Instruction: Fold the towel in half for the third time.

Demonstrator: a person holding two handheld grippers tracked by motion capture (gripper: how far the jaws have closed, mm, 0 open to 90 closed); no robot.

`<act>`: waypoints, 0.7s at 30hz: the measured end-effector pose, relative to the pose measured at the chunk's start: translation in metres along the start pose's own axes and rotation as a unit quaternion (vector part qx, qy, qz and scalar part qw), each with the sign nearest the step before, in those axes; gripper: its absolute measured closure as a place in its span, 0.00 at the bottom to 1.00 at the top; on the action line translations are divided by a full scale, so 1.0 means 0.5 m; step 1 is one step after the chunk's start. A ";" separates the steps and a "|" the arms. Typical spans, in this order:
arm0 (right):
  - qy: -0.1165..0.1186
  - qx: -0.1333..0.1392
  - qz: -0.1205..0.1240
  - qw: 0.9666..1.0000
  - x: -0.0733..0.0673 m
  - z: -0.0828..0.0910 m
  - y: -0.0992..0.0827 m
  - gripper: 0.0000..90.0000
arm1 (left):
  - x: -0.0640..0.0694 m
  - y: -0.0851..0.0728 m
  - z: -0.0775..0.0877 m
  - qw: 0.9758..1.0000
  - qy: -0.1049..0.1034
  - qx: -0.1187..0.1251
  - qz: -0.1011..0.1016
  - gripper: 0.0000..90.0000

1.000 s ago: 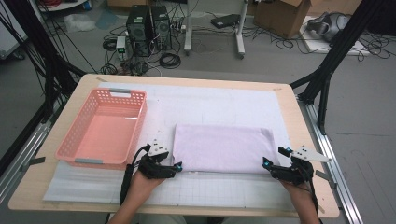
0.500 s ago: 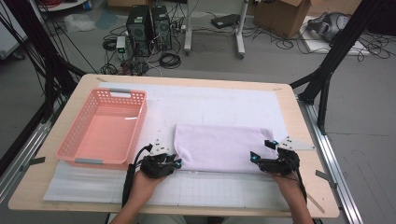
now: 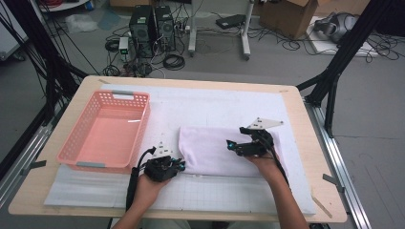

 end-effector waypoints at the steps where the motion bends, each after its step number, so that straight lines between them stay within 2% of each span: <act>1: 0.004 -0.001 0.004 1.000 0.000 -0.010 0.009 0.21 | -0.001 0.000 0.001 1.000 -0.001 -0.001 0.001 0.88; 3: 0.016 -0.002 0.008 1.000 0.001 -0.029 0.024 0.21 | -0.001 0.000 0.001 1.000 -0.002 0.000 0.004 0.88; 10: 0.036 -0.016 0.012 0.999 0.007 -0.088 0.062 0.24 | -0.002 0.001 0.002 1.000 -0.003 0.002 0.008 0.89; 16: 0.049 -0.034 0.012 0.998 0.001 -0.134 0.074 0.24 | -0.002 0.001 0.003 1.000 -0.003 0.002 0.013 0.89; 21: 0.066 -0.052 0.025 0.996 -0.015 -0.172 0.084 0.24 | -0.001 0.002 0.008 1.000 -0.005 0.012 0.020 0.89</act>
Point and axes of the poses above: each handheld gripper's, and its own axes: z roughly backward along the jaws, y roughly out of its top, x roughly to its right, the point moved 5 cm from there along -z, roughly forward along the jaws, and after that the axes turned 9 degrees about z, right-handed, at the moved point
